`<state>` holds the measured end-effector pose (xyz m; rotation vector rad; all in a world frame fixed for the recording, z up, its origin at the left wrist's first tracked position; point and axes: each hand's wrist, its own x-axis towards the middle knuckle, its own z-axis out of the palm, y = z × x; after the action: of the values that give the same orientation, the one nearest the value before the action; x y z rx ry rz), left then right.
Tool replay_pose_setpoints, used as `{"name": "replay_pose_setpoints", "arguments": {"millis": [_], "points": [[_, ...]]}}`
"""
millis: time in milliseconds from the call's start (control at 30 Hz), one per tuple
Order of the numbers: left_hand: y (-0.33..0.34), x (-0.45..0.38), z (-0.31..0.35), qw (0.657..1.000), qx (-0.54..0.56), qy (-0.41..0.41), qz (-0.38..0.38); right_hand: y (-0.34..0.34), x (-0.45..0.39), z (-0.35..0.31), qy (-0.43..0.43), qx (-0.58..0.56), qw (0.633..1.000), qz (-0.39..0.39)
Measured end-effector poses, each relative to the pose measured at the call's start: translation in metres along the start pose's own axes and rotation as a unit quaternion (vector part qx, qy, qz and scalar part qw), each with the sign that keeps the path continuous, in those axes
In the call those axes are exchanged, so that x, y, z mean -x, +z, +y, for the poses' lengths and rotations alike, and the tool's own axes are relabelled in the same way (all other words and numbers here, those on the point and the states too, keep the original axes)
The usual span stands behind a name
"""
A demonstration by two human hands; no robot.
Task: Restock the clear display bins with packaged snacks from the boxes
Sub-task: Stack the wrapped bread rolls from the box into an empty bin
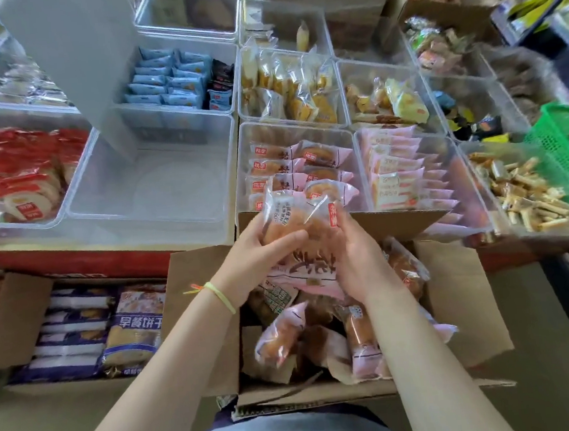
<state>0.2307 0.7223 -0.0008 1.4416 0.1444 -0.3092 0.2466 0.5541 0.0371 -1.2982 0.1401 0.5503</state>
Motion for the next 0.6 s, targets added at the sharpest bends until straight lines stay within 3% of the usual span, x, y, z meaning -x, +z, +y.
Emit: {"name": "replay_pose_setpoints", "arguments": {"millis": [133,267,367,433,533,600], "points": [[0.012,-0.008,0.014,0.998,0.023,0.043,0.045,-0.008,-0.003,-0.006,-0.027,0.109,0.994,-0.012],[0.03,-0.016,0.028,0.994,0.027,0.079,0.063,-0.015,-0.011,-0.016,-0.012,0.053,0.998,-0.03],[0.035,-0.029,0.032,0.989,-0.02,0.107,0.095,-0.025,-0.017,-0.032,-0.027,0.07,0.997,-0.008],[0.034,-0.044,0.035,0.98,-0.063,0.143,0.122,-0.032,-0.026,-0.051,-0.063,0.116,0.99,0.045],[0.021,-0.076,0.041,0.958,-0.173,0.131,0.186,-0.049,-0.052,-0.084,-0.15,0.213,0.955,0.144],[0.013,-0.096,0.045,0.939,-0.296,0.062,0.165,-0.061,-0.077,-0.102,-0.181,0.345,0.906,0.166]]}}
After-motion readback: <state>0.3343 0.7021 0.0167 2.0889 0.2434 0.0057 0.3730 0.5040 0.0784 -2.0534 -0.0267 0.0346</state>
